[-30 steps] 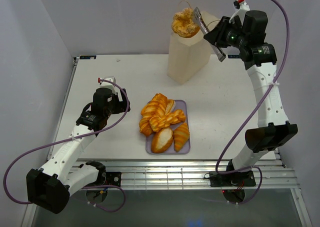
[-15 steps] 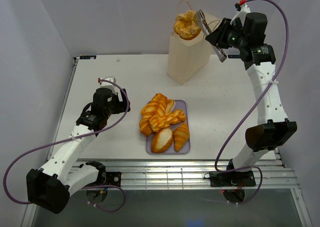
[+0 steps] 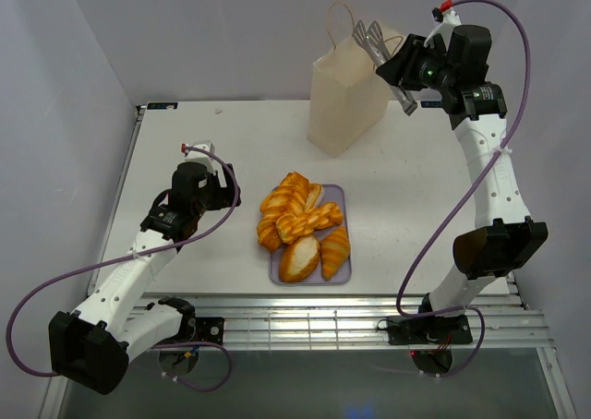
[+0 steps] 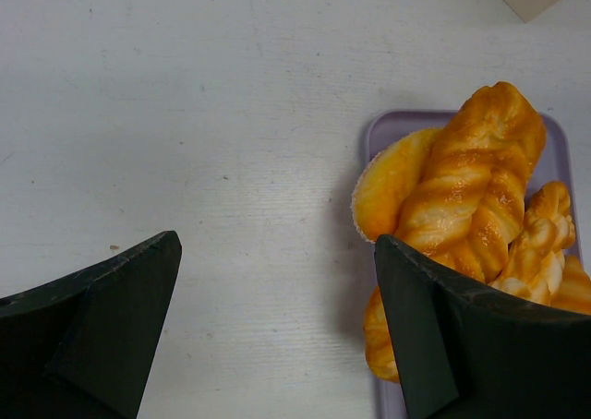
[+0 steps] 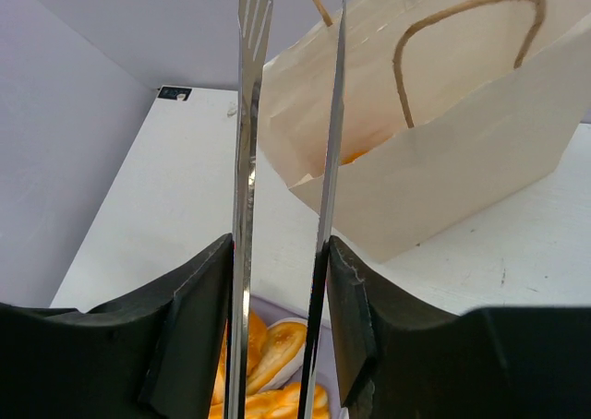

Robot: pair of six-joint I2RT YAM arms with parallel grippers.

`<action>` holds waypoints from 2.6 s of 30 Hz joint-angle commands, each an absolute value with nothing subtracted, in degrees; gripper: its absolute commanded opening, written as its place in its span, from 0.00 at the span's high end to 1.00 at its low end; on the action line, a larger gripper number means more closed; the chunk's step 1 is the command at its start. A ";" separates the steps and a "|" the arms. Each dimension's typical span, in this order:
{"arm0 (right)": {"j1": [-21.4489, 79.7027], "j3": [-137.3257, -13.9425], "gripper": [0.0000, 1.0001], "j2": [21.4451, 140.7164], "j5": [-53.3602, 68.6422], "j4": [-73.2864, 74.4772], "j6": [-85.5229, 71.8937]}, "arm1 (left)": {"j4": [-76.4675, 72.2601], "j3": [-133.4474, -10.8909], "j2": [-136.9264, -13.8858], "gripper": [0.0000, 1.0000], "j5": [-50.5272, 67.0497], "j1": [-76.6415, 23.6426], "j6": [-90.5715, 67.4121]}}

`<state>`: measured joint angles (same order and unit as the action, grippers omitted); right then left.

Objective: Place the fake bread into the paper bag

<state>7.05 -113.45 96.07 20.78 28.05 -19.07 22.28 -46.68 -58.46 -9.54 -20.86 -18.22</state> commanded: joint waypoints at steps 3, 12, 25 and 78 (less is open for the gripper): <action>6.33 -112.94 0.51 95.01 21.71 24.00 -18.46 | 21.97 -48.34 -58.27 0.04 -8.44 -21.18 -17.67; 6.24 -115.13 0.50 95.98 23.82 25.48 -18.28 | 21.97 -48.25 -58.71 0.04 -8.44 -21.18 -17.67; 6.42 -108.03 0.47 86.85 30.13 24.53 -16.52 | 21.97 -48.25 -58.80 0.04 -9.49 -21.18 -17.58; 31.37 -45.70 0.41 44.65 20.49 23.37 -9.67 | 22.24 -48.25 -59.06 0.04 -10.11 -21.18 -17.75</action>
